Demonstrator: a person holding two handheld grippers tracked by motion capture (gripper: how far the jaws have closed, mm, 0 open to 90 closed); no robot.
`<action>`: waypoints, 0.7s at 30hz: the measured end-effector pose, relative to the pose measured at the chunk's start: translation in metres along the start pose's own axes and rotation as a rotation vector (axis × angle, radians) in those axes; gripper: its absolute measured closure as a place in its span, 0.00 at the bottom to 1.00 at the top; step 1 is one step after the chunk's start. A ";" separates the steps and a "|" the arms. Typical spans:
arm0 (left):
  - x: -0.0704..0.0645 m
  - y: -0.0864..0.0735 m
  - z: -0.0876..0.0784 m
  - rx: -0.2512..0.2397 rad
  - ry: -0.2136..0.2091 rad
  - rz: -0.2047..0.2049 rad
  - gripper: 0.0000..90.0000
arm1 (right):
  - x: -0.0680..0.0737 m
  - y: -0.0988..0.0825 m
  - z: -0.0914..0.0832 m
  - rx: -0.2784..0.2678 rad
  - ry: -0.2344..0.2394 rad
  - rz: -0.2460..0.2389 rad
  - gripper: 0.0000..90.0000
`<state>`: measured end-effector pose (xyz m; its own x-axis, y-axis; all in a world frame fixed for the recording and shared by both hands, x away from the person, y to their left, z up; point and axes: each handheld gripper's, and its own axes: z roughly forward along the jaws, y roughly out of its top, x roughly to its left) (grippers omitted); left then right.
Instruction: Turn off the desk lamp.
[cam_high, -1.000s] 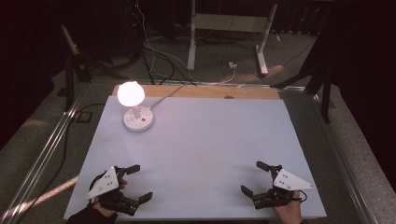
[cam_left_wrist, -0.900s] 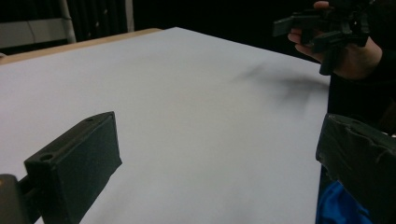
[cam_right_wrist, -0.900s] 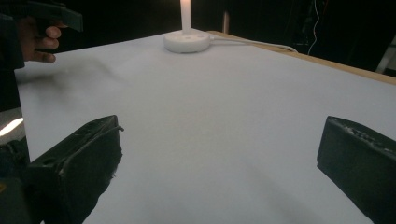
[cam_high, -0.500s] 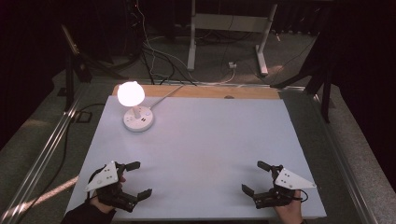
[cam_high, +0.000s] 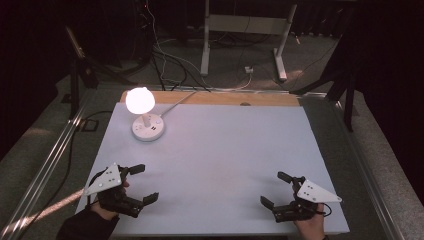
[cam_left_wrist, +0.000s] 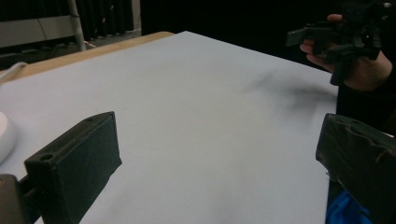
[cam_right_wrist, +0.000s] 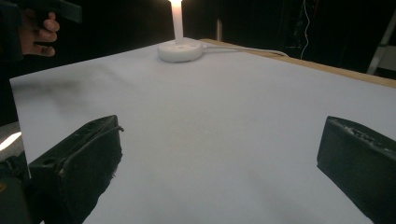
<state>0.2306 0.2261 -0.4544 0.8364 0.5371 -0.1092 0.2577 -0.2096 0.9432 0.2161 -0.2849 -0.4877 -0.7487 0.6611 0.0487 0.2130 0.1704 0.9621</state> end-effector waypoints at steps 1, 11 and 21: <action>0.001 0.002 0.000 0.003 0.003 0.003 0.00 | 0.000 0.000 0.000 -0.001 0.002 0.002 0.00; 0.012 0.020 0.005 0.008 0.058 0.001 0.00 | -0.001 0.001 -0.002 -0.015 -0.012 0.007 0.00; 0.027 0.033 0.011 -0.011 0.118 -0.023 0.00 | -0.001 0.001 -0.002 -0.012 -0.010 0.003 0.00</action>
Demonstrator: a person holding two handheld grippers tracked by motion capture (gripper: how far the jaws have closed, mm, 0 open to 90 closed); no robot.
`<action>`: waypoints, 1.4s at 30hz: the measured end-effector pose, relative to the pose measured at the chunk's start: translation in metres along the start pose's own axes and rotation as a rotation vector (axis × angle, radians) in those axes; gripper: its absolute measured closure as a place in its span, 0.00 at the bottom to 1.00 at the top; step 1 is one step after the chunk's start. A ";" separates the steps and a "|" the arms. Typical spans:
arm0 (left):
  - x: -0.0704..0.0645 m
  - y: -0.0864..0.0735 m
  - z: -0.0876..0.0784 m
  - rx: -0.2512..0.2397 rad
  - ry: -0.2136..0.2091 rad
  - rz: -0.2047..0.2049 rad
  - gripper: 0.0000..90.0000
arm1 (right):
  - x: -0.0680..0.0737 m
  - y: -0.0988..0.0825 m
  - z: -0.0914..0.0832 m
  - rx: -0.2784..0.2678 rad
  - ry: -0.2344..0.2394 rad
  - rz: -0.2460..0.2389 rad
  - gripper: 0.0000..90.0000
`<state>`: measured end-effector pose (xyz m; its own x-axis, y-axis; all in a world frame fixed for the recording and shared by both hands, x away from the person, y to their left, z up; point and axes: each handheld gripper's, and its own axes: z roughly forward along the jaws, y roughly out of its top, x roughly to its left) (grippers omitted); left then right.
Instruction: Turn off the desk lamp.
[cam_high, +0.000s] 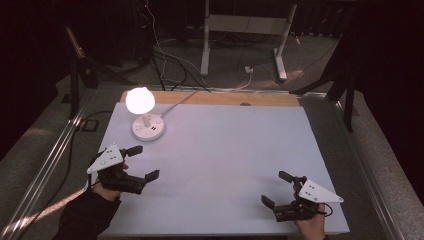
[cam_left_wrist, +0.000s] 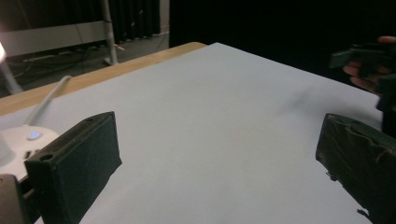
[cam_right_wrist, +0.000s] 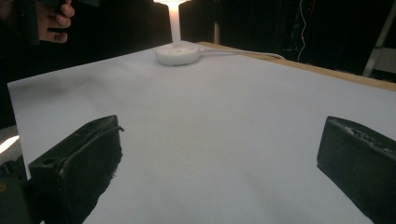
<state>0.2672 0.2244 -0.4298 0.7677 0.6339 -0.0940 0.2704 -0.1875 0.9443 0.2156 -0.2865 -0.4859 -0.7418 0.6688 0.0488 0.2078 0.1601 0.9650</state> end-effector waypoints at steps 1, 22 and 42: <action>0.002 0.001 0.001 -0.004 0.009 -0.004 0.01 | 0.000 0.000 0.000 0.000 0.000 0.001 0.00; 0.038 -0.002 0.031 -0.016 0.248 -0.120 0.02 | 0.001 0.000 0.000 0.004 0.011 0.002 0.00; 0.066 -0.005 0.061 0.056 0.398 -0.202 0.05 | 0.001 0.000 0.000 0.005 0.025 0.001 0.00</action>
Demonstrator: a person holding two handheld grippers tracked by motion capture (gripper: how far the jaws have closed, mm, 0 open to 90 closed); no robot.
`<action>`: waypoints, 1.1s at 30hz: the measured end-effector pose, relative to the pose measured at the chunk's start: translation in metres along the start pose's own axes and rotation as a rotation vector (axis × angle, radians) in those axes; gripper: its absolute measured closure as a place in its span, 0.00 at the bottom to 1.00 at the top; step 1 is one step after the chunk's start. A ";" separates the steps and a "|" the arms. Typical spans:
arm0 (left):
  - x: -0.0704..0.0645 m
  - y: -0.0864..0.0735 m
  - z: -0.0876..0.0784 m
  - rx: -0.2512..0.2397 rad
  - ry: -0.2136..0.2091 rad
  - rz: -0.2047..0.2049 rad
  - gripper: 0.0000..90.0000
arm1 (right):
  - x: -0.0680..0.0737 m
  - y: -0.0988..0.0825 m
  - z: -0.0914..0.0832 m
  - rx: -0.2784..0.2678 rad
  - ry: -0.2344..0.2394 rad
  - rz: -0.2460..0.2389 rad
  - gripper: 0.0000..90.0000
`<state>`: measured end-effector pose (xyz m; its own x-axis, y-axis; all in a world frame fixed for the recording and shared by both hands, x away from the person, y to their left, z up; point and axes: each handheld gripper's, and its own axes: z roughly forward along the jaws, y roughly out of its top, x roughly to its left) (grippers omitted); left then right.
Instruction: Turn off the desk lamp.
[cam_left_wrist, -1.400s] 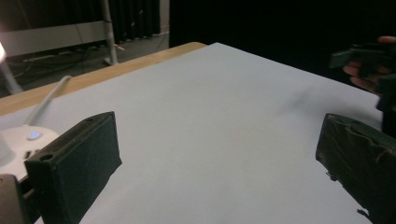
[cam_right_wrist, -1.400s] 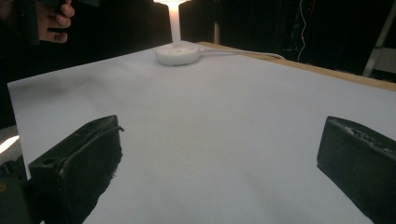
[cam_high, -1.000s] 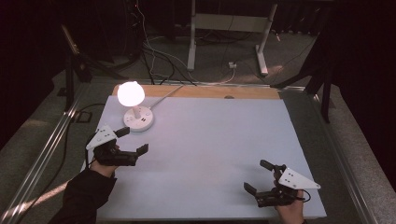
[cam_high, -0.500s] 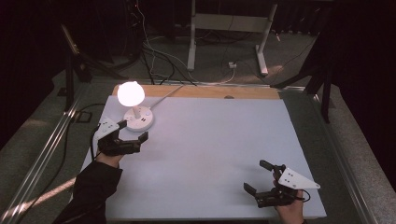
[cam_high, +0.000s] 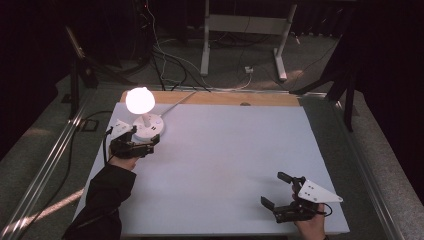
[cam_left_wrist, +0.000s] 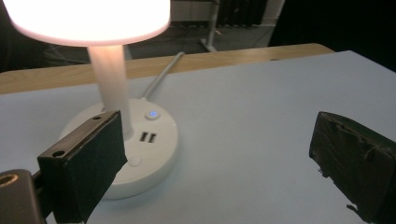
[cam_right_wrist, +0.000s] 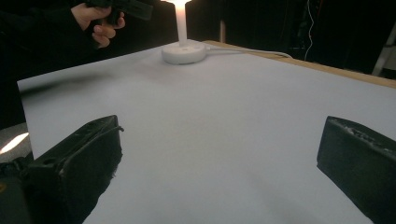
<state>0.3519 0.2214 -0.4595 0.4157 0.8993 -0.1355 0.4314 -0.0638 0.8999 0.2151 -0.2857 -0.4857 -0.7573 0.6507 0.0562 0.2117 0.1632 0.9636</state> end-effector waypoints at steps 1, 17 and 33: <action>0.001 0.000 0.002 0.007 0.009 0.002 0.05 | 0.000 0.000 0.000 0.000 -0.001 0.000 0.00; 0.021 -0.013 0.019 0.060 0.120 -0.035 0.41 | 0.001 0.000 -0.001 0.000 0.009 -0.003 0.00; 0.038 -0.013 0.036 0.099 0.134 -0.039 0.90 | 0.000 0.000 0.000 0.003 0.011 -0.001 0.00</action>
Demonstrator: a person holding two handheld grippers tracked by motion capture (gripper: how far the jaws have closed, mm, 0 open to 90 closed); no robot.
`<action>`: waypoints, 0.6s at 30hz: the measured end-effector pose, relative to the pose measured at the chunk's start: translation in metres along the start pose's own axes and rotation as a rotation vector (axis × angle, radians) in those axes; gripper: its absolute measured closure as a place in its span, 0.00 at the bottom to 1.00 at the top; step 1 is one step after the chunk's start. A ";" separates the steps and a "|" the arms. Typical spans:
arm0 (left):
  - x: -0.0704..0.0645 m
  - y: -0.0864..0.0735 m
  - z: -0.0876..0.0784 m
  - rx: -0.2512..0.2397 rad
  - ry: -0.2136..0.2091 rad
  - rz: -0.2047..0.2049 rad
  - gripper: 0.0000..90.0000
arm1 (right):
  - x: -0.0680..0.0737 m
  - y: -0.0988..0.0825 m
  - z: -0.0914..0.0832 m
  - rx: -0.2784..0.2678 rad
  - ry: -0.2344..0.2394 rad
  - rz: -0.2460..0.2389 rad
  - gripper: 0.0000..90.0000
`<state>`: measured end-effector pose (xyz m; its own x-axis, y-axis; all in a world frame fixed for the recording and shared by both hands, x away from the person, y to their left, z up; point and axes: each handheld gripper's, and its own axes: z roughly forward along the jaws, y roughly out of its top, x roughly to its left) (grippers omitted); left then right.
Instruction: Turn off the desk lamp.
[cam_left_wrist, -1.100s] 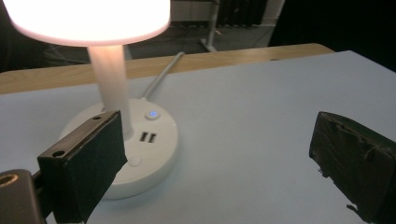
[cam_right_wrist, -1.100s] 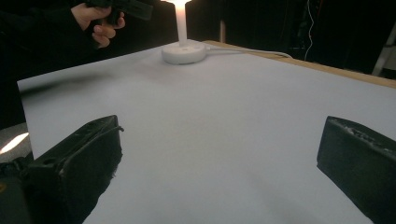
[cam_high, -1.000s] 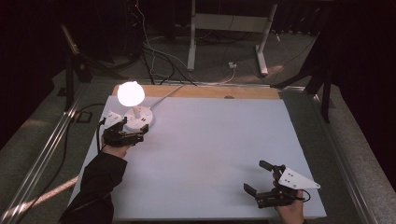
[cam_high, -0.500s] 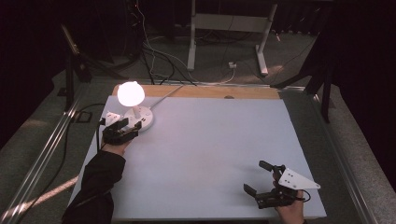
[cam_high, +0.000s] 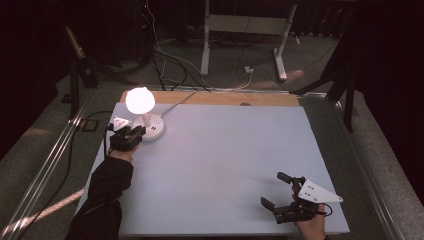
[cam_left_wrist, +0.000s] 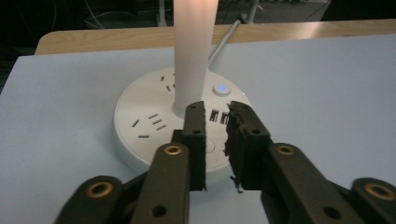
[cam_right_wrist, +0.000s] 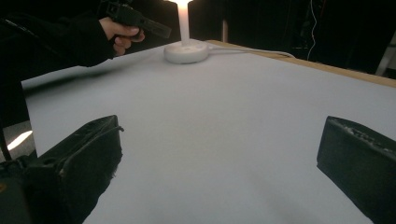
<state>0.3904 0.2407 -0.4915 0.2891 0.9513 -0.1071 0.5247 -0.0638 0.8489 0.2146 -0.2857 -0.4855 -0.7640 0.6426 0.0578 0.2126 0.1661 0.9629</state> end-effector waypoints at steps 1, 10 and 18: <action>0.000 0.000 0.001 0.002 0.000 0.000 0.94 | 0.000 0.000 0.000 0.000 0.001 0.002 0.00; 0.004 -0.002 0.013 0.034 -0.004 -0.005 1.00 | 0.000 0.000 0.000 0.001 0.003 0.003 0.00; 0.004 -0.003 0.020 0.040 -0.005 -0.005 1.00 | 0.000 0.000 0.000 0.003 0.004 0.004 0.00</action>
<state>0.4060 0.2385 -0.5054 0.2899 0.9503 -0.1138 0.5576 -0.0710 0.8271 0.2150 -0.2858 -0.4859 -0.7654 0.6405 0.0628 0.2177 0.1658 0.9618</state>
